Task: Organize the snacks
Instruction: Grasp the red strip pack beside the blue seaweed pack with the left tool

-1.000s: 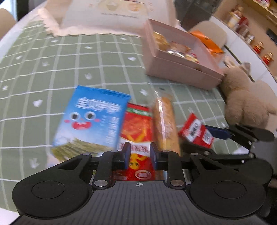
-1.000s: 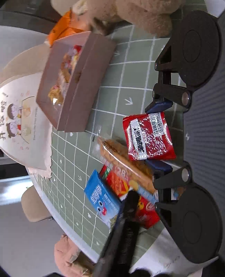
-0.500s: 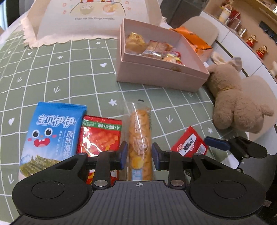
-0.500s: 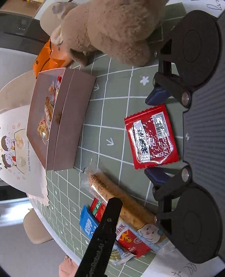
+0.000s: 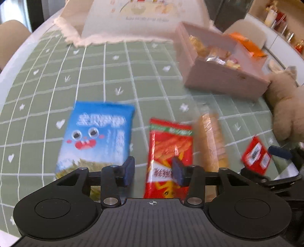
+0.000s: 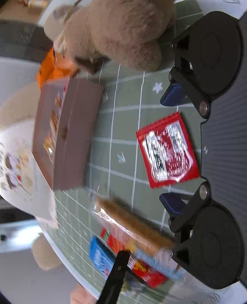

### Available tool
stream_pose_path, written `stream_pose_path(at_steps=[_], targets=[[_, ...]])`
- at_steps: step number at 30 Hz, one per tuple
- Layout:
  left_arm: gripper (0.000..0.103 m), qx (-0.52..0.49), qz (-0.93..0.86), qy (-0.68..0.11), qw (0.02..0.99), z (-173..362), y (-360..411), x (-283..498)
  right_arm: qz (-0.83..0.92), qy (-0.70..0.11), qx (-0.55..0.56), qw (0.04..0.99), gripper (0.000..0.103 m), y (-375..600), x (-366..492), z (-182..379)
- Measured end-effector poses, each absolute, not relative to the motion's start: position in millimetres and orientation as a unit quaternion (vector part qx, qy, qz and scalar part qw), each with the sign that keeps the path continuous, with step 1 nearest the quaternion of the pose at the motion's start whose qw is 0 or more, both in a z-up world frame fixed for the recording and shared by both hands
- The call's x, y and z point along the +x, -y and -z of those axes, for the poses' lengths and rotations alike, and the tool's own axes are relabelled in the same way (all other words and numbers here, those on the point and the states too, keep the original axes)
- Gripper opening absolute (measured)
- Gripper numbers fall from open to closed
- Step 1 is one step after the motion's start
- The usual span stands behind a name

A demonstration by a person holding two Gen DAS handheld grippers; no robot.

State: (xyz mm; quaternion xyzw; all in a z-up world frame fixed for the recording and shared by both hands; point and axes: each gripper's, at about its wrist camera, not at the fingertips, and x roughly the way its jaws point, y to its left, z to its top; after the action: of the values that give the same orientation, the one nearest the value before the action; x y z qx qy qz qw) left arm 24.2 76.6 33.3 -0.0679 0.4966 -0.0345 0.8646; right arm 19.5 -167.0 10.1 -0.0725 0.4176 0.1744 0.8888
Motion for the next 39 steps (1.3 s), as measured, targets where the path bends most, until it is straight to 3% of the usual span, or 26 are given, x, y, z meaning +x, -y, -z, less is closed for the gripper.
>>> stream_pose_path(at_steps=[1, 4, 13, 22, 26, 39], targets=[[0.051, -0.071, 0.034, -0.497, 0.864, -33.3, -77.1, 24.0, -0.183, -0.427, -0.064, 0.883, 0.090, 165.1, 21.5, -15.5], [0.053, -0.067, 0.031, -0.499, 0.864, -33.4, -77.5, 25.7, -0.242, -0.410, -0.026, 0.879, 0.088, 157.4, 17.2, -40.2], [0.049, -0.069, 0.048, -0.494, 0.865, -42.7, -68.7, 19.2, -0.249, -0.376, -0.125, 0.884, 0.083, 113.8, 7.4, -38.1], [0.054, 0.135, 0.067, -0.480, 0.864, -31.1, -1.0, 0.7, -0.190, -0.387, -0.071, 0.899, 0.082, 165.3, 22.2, -40.7], [0.061, 0.123, 0.080, -0.482, 0.863, -30.9, 1.0, 3.6, -0.175, -0.395, -0.057, 0.900, 0.082, 176.0, 21.6, -37.8], [0.061, 0.011, 0.047, -0.500, 0.865, -32.0, -41.9, 19.4, -0.181, -0.428, -0.059, 0.883, 0.083, 175.6, 10.2, -16.5]])
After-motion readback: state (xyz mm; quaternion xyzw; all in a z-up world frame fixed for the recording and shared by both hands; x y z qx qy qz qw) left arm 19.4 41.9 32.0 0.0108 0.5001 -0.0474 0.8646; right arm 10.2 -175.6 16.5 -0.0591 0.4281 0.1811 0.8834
